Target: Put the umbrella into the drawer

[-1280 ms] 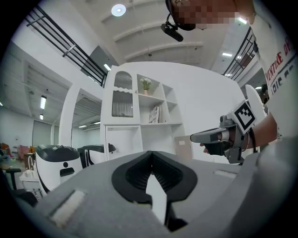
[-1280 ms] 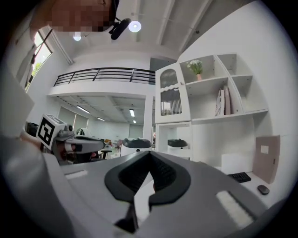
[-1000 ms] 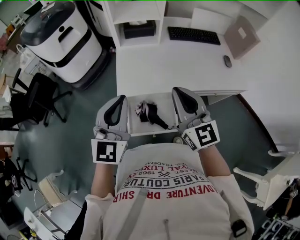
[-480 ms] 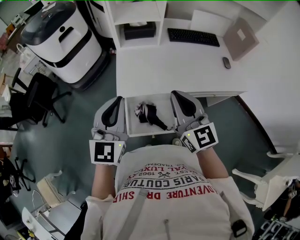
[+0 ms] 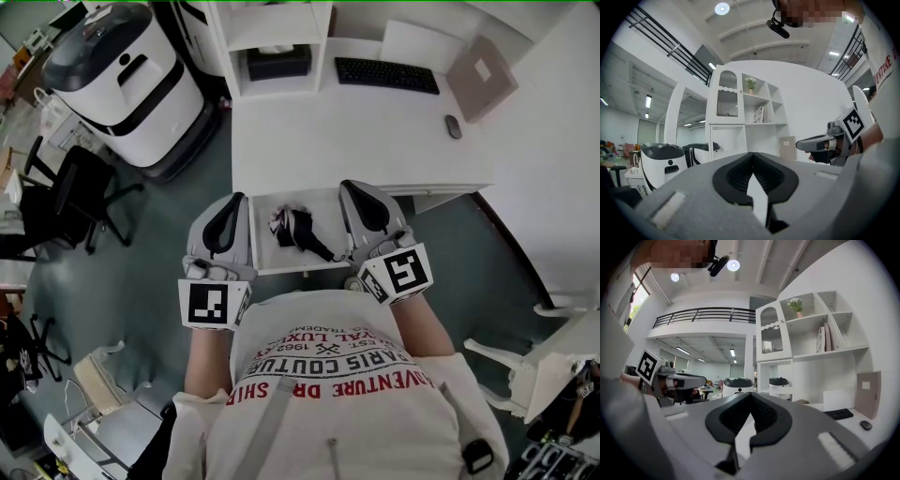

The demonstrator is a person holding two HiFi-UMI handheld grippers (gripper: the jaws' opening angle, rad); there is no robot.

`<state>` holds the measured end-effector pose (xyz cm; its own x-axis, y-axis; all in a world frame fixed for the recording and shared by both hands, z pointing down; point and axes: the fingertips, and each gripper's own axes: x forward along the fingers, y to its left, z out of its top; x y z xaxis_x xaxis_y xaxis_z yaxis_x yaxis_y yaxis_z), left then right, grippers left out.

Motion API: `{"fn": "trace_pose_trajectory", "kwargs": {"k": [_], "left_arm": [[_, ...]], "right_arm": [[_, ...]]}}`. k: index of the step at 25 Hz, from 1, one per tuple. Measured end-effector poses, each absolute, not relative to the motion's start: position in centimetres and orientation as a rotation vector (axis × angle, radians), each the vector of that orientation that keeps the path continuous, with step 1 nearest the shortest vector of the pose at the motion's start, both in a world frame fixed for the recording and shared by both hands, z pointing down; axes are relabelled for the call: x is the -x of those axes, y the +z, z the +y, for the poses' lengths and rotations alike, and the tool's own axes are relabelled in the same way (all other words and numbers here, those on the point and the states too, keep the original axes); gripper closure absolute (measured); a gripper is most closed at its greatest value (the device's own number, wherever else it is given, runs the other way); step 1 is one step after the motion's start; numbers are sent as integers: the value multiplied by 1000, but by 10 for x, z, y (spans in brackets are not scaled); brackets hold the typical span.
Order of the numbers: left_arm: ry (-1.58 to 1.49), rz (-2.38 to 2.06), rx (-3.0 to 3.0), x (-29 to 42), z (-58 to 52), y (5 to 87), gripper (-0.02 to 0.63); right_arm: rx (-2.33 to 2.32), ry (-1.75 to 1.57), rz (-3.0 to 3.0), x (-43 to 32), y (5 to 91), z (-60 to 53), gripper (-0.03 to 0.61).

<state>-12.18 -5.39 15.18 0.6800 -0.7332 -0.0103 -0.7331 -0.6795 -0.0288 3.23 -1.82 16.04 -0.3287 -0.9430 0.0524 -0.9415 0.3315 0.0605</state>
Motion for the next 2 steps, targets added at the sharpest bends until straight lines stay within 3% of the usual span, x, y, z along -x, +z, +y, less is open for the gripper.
{"fn": "trace_pose_trajectory", "kwargs": {"k": [2], "left_arm": [[-2, 1250, 2849, 122, -55, 151, 607]], "right_arm": [[-1773, -28, -2498, -33, 161, -20, 580]]}}
